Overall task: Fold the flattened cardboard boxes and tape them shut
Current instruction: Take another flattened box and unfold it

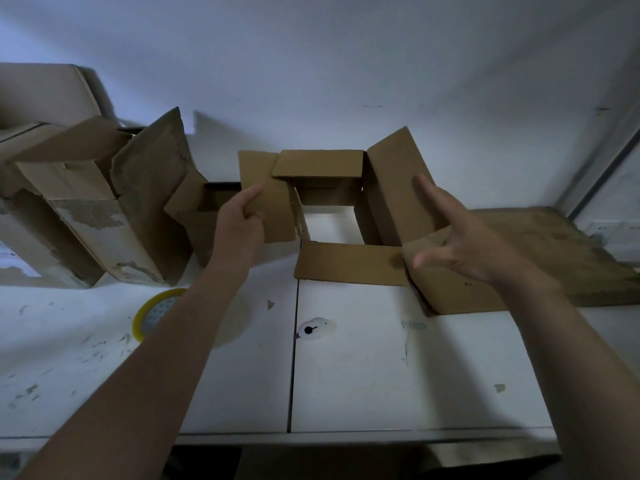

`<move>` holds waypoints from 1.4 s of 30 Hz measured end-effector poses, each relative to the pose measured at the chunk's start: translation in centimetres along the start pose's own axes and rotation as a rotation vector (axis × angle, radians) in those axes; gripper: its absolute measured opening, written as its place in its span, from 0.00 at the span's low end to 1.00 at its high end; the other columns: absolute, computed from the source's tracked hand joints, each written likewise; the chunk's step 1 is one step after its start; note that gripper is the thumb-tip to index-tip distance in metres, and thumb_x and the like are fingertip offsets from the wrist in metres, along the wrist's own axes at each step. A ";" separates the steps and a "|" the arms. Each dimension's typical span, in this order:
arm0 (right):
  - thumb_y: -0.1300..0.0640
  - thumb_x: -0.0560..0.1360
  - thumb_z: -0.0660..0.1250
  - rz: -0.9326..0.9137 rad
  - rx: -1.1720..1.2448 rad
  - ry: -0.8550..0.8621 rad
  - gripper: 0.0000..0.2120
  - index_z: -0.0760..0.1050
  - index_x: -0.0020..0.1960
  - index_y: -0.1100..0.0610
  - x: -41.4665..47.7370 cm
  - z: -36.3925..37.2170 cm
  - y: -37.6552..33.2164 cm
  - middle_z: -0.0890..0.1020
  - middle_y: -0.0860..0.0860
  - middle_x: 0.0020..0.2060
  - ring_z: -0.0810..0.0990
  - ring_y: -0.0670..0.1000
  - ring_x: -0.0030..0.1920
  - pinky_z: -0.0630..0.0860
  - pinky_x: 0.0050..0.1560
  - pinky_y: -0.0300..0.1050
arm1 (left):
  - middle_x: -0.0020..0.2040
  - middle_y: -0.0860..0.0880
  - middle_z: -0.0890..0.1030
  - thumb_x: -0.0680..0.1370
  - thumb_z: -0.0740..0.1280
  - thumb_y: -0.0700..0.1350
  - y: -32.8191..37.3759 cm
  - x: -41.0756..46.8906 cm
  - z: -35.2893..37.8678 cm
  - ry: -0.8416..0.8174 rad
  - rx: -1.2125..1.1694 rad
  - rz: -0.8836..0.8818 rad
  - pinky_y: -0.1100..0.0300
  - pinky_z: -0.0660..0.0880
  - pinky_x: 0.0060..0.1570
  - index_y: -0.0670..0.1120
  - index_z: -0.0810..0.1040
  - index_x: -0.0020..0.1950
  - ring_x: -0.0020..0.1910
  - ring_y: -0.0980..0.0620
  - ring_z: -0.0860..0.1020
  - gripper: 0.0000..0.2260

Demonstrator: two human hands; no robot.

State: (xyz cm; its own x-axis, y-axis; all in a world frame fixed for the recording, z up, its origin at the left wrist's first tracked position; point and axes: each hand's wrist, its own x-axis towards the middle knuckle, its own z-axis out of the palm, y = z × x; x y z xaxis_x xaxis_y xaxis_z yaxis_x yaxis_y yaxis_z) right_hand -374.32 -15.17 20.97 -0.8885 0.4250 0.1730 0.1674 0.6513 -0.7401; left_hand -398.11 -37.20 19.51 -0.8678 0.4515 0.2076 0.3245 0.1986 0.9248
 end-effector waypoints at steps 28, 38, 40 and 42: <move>0.58 0.78 0.70 -0.087 -0.183 0.420 0.34 0.60 0.79 0.46 2.4 6.5 -2.4 0.68 0.45 0.75 0.70 0.52 0.71 0.69 0.72 0.54 | 0.67 0.50 0.77 0.81 0.64 0.36 1.8 -1.6 0.4 -0.096 -0.094 0.046 0.55 0.75 0.63 0.51 0.63 0.77 0.64 0.54 0.77 0.26; 0.47 0.81 0.64 -0.005 -0.185 0.338 0.18 0.77 0.69 0.47 2.7 8.2 -1.8 0.68 0.40 0.75 0.66 0.53 0.69 0.63 0.72 0.47 | 0.51 0.78 0.74 0.85 0.55 0.55 2.9 -3.6 1.9 -0.398 -0.181 0.079 0.65 0.73 0.52 0.62 0.74 0.64 0.54 0.74 0.74 0.12; 0.47 0.82 0.62 -0.033 -0.167 0.355 0.16 0.78 0.68 0.47 2.5 8.2 -2.0 0.70 0.42 0.73 0.67 0.52 0.69 0.63 0.71 0.46 | 0.48 0.74 0.75 0.86 0.53 0.53 2.6 -3.9 2.8 -0.458 -0.132 0.065 0.71 0.73 0.44 0.62 0.76 0.59 0.46 0.79 0.73 0.12; 0.42 0.82 0.60 -0.046 -0.142 0.341 0.19 0.74 0.71 0.45 2.4 8.3 -2.2 0.72 0.43 0.71 0.68 0.51 0.69 0.65 0.71 0.51 | 0.47 0.70 0.76 0.86 0.55 0.50 2.2 -4.0 3.7 -0.464 -0.085 0.092 0.73 0.74 0.41 0.61 0.77 0.57 0.44 0.78 0.74 0.12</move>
State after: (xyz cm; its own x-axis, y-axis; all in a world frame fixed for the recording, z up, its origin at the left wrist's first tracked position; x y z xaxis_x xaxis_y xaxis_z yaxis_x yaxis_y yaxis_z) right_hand -380.34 -20.85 17.65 -0.7070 0.5627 0.4285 0.2092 0.7451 -0.6333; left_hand -392.49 -35.32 19.56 -0.5708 0.8085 0.1434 0.3433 0.0764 0.9361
